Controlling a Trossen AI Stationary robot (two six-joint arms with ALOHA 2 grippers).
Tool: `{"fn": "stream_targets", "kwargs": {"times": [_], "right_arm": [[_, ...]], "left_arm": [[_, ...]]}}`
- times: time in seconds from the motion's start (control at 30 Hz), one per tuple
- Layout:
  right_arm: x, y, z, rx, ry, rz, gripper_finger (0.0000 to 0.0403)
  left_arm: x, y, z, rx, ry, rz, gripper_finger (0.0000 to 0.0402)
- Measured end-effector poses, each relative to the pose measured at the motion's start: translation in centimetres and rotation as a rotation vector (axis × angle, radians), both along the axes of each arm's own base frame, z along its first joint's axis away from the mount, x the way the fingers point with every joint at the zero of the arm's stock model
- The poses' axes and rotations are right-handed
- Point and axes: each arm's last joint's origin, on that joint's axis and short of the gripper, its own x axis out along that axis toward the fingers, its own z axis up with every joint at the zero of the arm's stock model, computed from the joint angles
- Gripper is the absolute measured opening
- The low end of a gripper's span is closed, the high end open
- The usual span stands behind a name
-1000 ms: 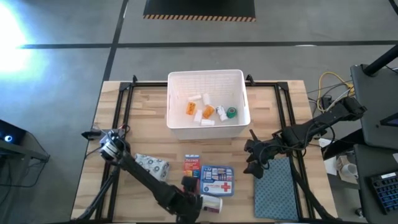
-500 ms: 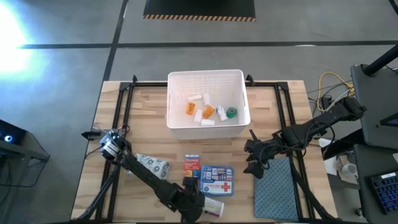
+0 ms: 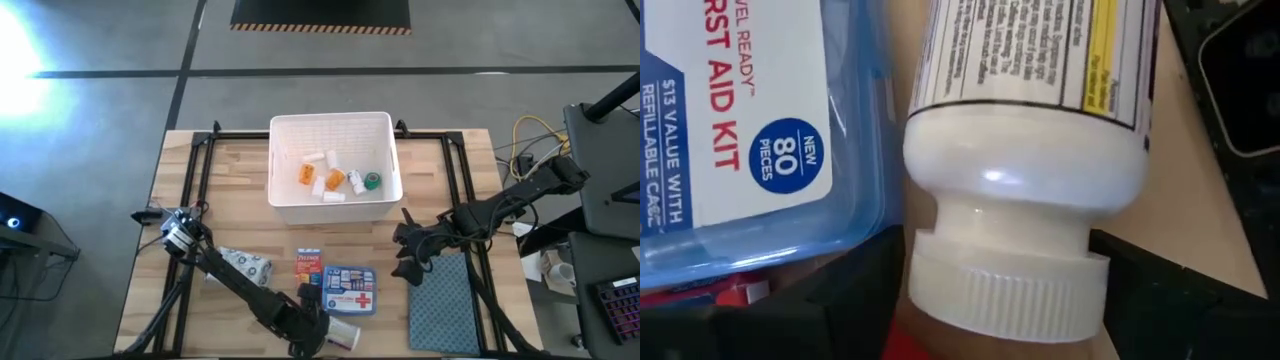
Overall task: Pick & place medical supplies in basket/bin
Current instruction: Put the white and violet pill bottle into the white bin
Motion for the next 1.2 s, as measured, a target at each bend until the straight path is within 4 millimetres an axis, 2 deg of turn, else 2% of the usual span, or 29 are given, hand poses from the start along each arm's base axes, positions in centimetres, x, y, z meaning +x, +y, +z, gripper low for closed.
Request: {"fn": "stream_targets", "kwargs": {"times": [0.23,0.4,0.53,0.7,0.8,0.97,1.07,1.2], "right_arm": [[-0.2,-0.1,-0.6,0.002,0.023,-0.026,0.0328],[-0.2,-0.1,-0.7,0.01,0.025,-0.041,0.0328],[0.1,0.0,0.1,-0.012,-0.017,-0.023,0.0328],[0.7,0.0,1.8,-0.073,-0.106,0.013,0.0328],[1.2,-0.1,3.3,-0.13,-0.179,0.046,0.0328],[2.0,-0.5,6.3,-0.285,-0.319,0.087,0.0328],[2.5,-1.3,8.3,-0.384,-0.392,0.07,0.0328],[3.0,-2.7,11.1,-0.5,-0.47,-0.003,0.0328]], "left_arm": [[-0.1,0.1,0.0,0.012,0.006,-0.007,0.0222],[-0.7,0.6,1.1,0.04,0.046,-0.007,0.022],[-2.1,1.5,4.0,0.064,0.114,0.036,0.023],[-4.5,3.4,10.5,0.01,0.083,0.181,0.0229],[-6.1,5.8,15.0,-0.018,-0.029,0.381,0.0222],[-9.0,11.8,21.5,-0.073,-0.332,0.778,0.0226],[-10.0,15.9,23.5,-0.057,-0.398,0.895,0.0227],[-10.2,21.9,24.1,0.04,-0.348,1.031,0.0228]]}}
